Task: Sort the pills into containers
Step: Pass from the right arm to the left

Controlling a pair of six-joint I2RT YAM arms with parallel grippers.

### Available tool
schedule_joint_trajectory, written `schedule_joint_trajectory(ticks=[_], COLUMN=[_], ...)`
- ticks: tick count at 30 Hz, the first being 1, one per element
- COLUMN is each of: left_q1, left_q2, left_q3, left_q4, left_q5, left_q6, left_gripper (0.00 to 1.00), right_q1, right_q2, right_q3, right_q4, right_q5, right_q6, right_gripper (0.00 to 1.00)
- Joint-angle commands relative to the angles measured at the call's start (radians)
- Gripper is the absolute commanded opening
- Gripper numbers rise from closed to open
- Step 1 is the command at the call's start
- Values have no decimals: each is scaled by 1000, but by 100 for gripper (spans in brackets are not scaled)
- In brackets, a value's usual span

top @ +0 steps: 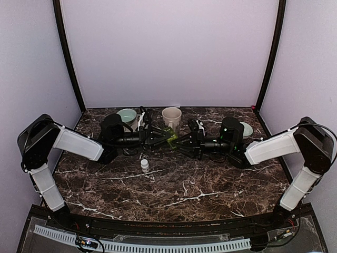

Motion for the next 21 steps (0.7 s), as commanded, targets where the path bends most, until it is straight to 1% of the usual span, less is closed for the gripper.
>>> schedule_joint_trajectory(ticks=[1,5,9,12,21], left_q1=[-8,-12,-15,-16,-26], left_q2=[-20,-16,-13,-10,2], left_q3=[16,28,33,36,47], left_q4=[1,-1,5,10,29], left_q5=[-5,-3,-5,0,18], left_q6=[26,29,25,21,11], left_gripper=[59,52,42,39,24], right_q1=[-3,-3,-3,-3,-4], right_q2=[8,9,12,15,23], right_q3=[21,21,20,20,26], right_q4=[41,43,45,46,48], right_q5=[7,6,5,4,5], right_q6=[-12,-12,-9,-7,-4], right_gripper=[13,13,13,13,13])
